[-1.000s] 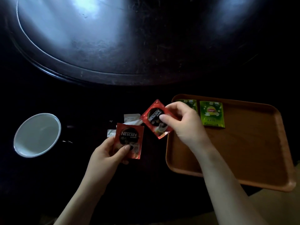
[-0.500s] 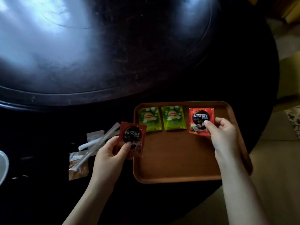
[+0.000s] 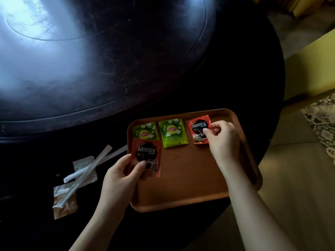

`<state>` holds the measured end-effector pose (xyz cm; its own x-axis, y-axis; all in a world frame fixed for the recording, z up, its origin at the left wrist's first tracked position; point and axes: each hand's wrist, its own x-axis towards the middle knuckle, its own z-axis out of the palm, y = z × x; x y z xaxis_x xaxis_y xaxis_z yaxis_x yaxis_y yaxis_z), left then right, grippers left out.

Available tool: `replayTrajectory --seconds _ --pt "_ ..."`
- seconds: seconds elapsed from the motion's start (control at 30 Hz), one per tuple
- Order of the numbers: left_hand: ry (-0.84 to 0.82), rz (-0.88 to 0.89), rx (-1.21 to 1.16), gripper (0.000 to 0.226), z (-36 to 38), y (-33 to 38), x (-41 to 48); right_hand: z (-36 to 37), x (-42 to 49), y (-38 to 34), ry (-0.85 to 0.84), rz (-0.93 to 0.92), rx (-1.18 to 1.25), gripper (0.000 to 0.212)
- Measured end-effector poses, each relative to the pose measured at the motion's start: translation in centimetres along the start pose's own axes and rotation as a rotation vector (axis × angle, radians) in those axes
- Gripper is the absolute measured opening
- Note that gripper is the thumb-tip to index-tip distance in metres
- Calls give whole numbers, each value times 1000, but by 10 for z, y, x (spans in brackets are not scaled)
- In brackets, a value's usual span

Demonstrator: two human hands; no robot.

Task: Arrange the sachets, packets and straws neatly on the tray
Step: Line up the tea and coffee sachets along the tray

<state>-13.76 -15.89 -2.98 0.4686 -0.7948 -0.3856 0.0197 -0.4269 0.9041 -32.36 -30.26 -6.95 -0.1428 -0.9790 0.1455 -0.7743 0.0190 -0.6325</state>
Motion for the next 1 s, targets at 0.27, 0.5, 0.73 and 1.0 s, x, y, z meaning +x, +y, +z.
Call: replayTrajectory --seconds 0.27,0.5,0.73,1.0 --pt "-19 26 52 21 20 4 6 6 -1 -1 13 -4 -56 27" --pt "-36 50 41 21 41 12 7 -21 -19 -18 -82 -116 194 24" --pt "-143 -81 -244 22 63 22 6 -47 -39 -28 -516 163 669 8" --pt "-169 -255 -512 21 96 24 2 -58 -54 -17 -444 319 766 5"
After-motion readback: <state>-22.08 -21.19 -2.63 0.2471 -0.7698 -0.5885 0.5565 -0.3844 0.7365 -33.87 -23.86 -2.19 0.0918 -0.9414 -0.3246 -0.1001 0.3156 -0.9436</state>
